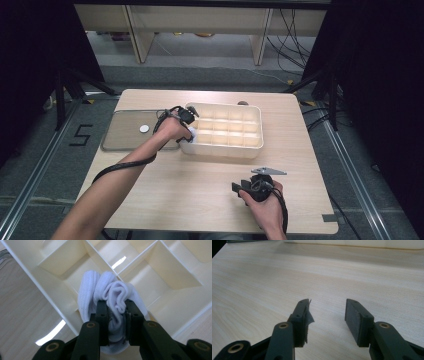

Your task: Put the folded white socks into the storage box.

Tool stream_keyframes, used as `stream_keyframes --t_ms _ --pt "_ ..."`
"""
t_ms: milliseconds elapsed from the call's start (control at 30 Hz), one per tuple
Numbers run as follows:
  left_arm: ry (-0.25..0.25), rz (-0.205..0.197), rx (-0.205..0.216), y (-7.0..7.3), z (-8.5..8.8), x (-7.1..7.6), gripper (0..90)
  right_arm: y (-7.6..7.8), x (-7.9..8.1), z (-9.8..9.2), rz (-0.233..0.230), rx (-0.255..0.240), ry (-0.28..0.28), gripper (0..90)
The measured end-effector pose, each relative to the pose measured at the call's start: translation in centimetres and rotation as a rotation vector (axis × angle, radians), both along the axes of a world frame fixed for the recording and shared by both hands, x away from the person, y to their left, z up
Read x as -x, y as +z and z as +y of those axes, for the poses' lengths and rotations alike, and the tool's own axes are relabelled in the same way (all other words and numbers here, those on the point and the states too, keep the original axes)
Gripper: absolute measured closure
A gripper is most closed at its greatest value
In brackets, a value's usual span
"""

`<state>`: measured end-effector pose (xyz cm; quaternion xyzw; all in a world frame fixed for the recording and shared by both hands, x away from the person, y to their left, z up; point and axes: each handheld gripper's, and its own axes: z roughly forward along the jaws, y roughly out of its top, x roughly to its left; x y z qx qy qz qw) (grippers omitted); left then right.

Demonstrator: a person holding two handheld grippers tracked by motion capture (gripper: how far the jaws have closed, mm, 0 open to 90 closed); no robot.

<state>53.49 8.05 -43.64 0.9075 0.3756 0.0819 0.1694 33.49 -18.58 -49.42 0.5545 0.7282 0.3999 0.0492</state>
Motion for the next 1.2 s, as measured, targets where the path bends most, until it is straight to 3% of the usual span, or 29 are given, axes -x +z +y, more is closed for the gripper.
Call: stream_keyframes --t_ms 167,367,467,567,733,767,800,900,967,1000,1167,1200 --pt "-0.003 -0.002 -0.003 0.0 0.0 0.0 74.9 0.0 0.0 0.0 0.001 0.001 0.000 55.2" --pt "-0.002 -0.019 0.049 0.2 0.7 0.2 70.7 0.0 -0.1 -0.2 -0.004 0.011 -0.008 55.1" --pt "0.014 -0.021 0.095 0.4 1.2 0.5 65.7 0.0 -0.1 -0.2 0.000 0.009 -0.012 54.9" --pt "0.034 -0.054 0.160 0.7 1.7 0.9 59.6 -0.1 -0.1 -0.3 -0.013 0.013 -0.007 54.7" --pt "0.029 -0.112 0.205 1.8 2.3 1.8 53.0 0.0 -0.1 -0.3 -0.007 0.009 -0.017 54.1" --pt "0.023 -0.124 0.216 2.1 2.4 2.0 52.0 -0.1 -0.2 -0.5 -0.036 0.037 -0.002 54.0" --pt "0.013 -0.140 0.229 2.4 2.5 2.2 51.3 -0.1 -0.2 -0.4 -0.024 0.013 0.004 54.0" --pt "0.016 -0.172 0.287 3.0 2.8 2.9 46.8 -0.1 -0.3 -0.4 -0.034 0.022 0.002 53.8" --pt "0.021 -0.206 0.306 3.2 3.0 3.4 45.2 0.0 -0.2 -0.5 -0.036 0.035 -0.003 53.7" --pt "0.012 -0.217 0.316 3.3 3.2 3.6 44.7 0.0 -0.1 -0.3 -0.013 0.003 -0.014 53.7" --pt "0.009 -0.259 0.344 4.0 4.1 5.0 42.6 -0.2 -0.3 -0.5 -0.037 0.030 -0.001 53.4" --pt "0.007 -0.261 0.354 4.0 4.2 5.2 42.5 -0.1 -0.2 -0.4 -0.024 0.021 -0.011 53.4"
